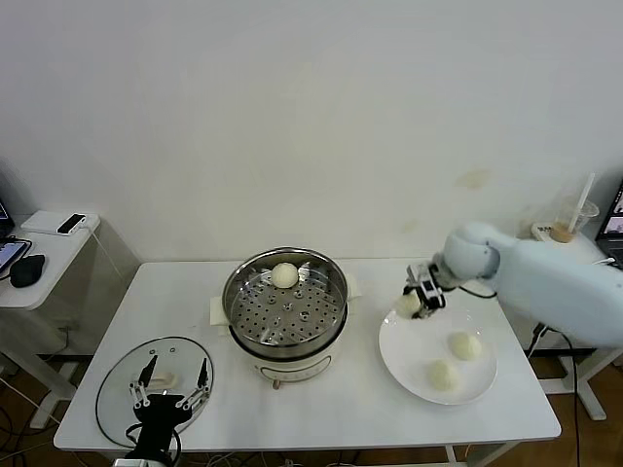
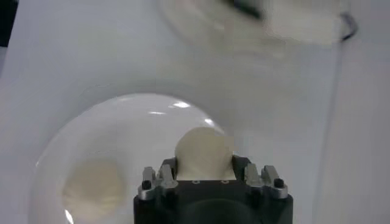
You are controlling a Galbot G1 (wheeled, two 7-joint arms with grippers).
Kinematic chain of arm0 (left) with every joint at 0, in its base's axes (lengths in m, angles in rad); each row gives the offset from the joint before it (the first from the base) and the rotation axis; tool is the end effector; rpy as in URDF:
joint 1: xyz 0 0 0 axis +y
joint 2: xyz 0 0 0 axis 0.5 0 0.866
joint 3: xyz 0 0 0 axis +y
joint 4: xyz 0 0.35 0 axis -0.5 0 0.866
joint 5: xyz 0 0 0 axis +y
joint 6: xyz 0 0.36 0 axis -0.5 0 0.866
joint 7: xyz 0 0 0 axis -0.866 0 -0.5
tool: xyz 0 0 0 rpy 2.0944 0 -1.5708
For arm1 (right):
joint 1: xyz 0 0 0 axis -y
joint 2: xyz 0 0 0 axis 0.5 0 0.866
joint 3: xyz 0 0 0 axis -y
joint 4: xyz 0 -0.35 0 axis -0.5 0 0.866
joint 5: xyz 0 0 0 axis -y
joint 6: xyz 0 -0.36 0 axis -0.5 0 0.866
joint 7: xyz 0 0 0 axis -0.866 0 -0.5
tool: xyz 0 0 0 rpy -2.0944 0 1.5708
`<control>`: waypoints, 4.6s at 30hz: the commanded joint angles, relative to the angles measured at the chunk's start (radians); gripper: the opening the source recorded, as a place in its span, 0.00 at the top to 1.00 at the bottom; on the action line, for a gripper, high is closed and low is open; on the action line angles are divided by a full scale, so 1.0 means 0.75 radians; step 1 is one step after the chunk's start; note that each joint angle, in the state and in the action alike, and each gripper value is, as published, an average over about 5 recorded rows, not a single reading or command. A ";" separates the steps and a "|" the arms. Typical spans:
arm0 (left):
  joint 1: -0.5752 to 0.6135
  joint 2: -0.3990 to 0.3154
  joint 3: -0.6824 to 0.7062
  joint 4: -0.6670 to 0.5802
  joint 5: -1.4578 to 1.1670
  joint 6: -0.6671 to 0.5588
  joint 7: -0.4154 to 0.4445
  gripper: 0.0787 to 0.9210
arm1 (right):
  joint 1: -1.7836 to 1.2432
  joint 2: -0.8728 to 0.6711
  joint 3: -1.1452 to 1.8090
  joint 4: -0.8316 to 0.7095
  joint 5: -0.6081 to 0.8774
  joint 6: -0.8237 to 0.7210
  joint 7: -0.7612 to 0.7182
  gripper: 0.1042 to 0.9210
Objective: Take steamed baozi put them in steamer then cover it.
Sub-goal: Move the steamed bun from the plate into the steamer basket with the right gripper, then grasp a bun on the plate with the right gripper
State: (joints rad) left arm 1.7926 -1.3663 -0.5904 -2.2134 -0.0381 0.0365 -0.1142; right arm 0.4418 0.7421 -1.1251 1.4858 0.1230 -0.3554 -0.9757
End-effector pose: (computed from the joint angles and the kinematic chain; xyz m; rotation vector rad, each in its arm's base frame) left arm 0.1248 0.0461 -0.2888 0.0588 -3.0063 -0.2573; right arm 0.5168 -0.0388 -0.0704 1.3198 -1.4852 1.6170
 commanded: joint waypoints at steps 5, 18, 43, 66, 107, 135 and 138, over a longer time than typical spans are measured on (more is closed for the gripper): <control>-0.005 0.011 -0.020 -0.006 -0.020 0.006 0.001 0.12 | 0.348 0.212 -0.101 0.038 0.267 -0.085 0.056 0.42; 0.007 0.011 -0.108 -0.001 -0.081 0.002 -0.001 0.12 | 0.184 0.718 -0.051 -0.166 0.490 -0.226 0.159 0.42; -0.023 0.014 -0.140 0.010 -0.109 -0.002 0.005 0.12 | -0.050 1.044 -0.139 -0.532 0.448 -0.293 0.235 0.41; -0.017 0.011 -0.141 0.003 -0.118 -0.003 0.005 0.12 | -0.035 1.020 -0.107 -0.568 0.337 -0.244 0.149 0.14; 0.031 0.020 -0.132 -0.012 -0.115 0.011 0.014 0.12 | -0.780 -0.653 0.493 0.401 -0.322 0.063 -0.135 0.12; 0.024 0.005 -0.171 0.037 -0.086 -0.001 0.009 0.12 | -0.889 -0.299 0.503 0.105 -0.380 0.070 -0.040 0.12; 0.021 0.003 -0.174 0.043 -0.083 -0.004 0.007 0.12 | -0.879 -0.282 0.490 0.083 -0.378 0.066 -0.037 0.12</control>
State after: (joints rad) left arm 1.8076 -1.3636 -0.7216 -2.1837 -0.1050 0.0341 -0.1089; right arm -0.2081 0.4963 -0.7476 1.5835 -0.1505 -0.3076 -1.0092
